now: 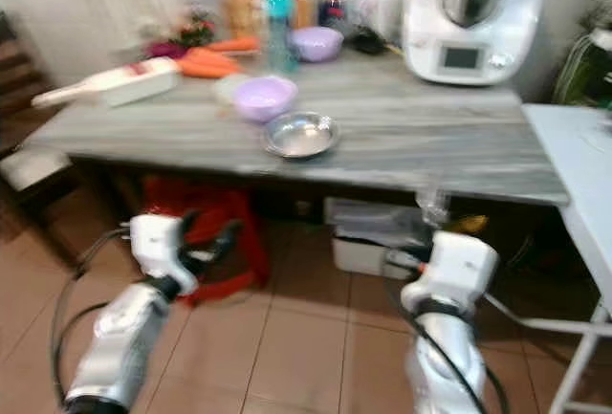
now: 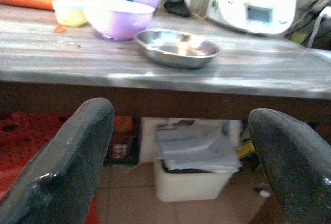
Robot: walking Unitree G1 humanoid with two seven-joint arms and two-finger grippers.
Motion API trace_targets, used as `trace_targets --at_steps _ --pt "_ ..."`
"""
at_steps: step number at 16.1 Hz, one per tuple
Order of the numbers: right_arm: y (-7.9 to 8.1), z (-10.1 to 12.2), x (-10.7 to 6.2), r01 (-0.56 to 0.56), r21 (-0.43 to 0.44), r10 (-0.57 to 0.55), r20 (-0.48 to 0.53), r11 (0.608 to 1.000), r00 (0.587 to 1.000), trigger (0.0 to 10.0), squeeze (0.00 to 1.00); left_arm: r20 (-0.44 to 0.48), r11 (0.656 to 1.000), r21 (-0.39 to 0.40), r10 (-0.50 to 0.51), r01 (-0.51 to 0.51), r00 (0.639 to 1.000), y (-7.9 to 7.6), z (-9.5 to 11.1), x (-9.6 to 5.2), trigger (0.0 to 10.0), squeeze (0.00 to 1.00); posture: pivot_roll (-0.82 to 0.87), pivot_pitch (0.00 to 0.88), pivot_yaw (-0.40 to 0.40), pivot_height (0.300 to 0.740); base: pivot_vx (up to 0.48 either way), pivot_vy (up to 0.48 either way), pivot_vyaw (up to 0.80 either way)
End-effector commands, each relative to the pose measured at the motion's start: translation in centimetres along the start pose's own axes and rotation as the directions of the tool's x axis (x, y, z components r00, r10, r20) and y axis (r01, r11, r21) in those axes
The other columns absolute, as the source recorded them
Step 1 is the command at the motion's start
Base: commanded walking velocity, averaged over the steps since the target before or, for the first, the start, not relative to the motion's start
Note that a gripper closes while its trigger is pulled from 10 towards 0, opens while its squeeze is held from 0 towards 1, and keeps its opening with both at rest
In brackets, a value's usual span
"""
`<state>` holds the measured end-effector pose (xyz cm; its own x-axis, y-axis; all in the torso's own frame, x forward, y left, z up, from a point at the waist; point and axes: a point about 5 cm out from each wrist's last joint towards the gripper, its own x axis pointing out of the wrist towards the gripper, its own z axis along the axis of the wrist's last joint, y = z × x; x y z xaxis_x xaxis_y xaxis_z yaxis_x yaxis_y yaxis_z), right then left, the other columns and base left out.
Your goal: Setting the table
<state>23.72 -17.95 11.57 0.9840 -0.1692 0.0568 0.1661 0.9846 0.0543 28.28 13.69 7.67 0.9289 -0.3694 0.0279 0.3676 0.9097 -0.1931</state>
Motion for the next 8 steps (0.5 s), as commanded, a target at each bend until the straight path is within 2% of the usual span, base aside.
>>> trace_targets --at_steps 1,2,8 --pt "-0.6 0.19 0.04 0.016 -0.017 -0.016 0.01 1.0 1.0 10.0 0.0 0.015 1.0 -0.002 -0.023 0.023 1.0 -0.75 0.33 0.51 10.0 0.0 -0.06 0.0 0.05 0.74 0.48 0.0 0.43" --pt "-0.57 0.19 0.07 0.015 -0.016 -0.015 0.01 1.0 1.0 10.0 0.0 0.014 1.0 -0.001 -0.024 0.024 1.0 -0.75 0.33 0.51 10.0 0.0 -0.06 0.0 0.05 0.74 0.48 0.0 0.43" --pt "-0.47 0.15 0.24 0.023 -0.011 -0.023 0.01 1.0 1.0 10.0 0.0 0.003 0.999 -0.005 -0.037 0.037 0.999 -1.09 0.15 0.56 10.0 0.0 -0.06 0.0 0.051 0.74 0.48 0.0 0.0"
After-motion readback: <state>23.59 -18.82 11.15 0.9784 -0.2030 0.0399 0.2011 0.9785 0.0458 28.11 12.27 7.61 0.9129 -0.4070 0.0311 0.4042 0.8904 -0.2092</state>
